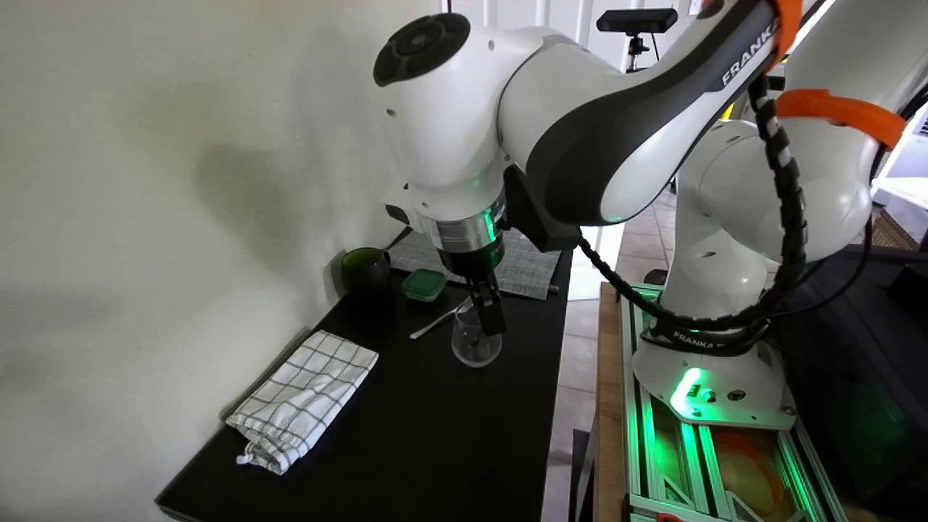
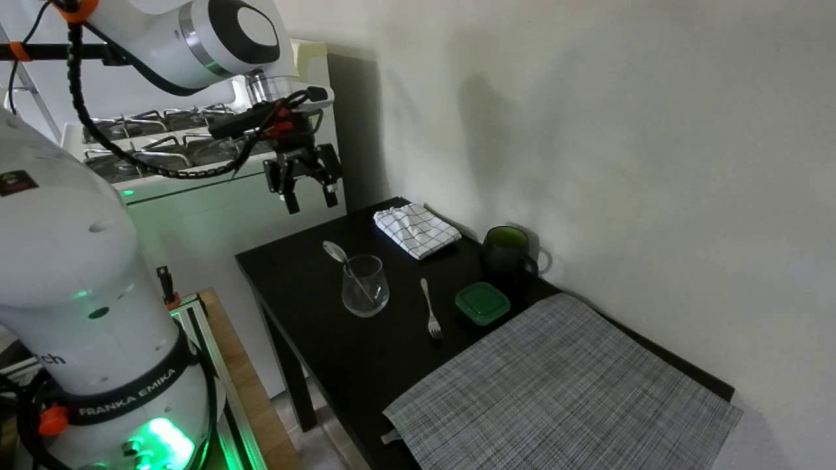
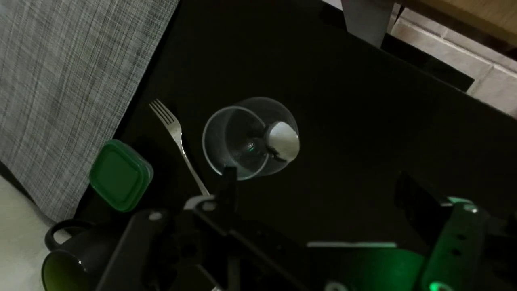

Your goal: Take the spoon out of the glass cup

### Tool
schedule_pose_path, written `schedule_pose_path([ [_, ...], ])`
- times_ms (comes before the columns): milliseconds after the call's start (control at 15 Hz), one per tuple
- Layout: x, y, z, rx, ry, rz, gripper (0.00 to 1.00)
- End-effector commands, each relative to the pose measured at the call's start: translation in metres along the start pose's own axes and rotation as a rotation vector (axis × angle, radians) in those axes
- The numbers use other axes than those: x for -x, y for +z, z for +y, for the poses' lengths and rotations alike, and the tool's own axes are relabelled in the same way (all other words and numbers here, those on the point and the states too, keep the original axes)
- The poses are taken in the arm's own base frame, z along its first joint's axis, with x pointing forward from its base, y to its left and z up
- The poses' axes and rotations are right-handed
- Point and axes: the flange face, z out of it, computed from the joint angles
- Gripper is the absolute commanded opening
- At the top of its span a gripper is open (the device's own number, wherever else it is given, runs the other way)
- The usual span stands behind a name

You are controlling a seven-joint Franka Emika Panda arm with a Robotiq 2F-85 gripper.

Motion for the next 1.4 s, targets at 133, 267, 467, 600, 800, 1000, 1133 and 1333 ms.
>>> schedule_pose_path([
  [133, -0.010, 0.035, 0.000, 0.070, 0.024, -0.055, 1.00],
  [267, -0.012, 0.045, 0.001, 0.094, 0.015, -0.071, 1.00],
  [467, -0.015, 0.057, -0.002, 0.130, -0.023, -0.081, 1.00],
  [600, -0.017, 0.065, -0.004, 0.157, -0.043, -0.080, 0.93],
  [800, -0.019, 0.073, -0.005, 0.185, -0.061, -0.081, 0.75],
  [1000, -0.019, 0.080, -0.007, 0.203, -0.072, -0.088, 0.73],
  [1133, -0.020, 0.084, -0.008, 0.210, -0.077, -0.092, 0.65],
  [1333, -0.020, 0.088, -0.008, 0.219, -0.082, -0.096, 0.41],
])
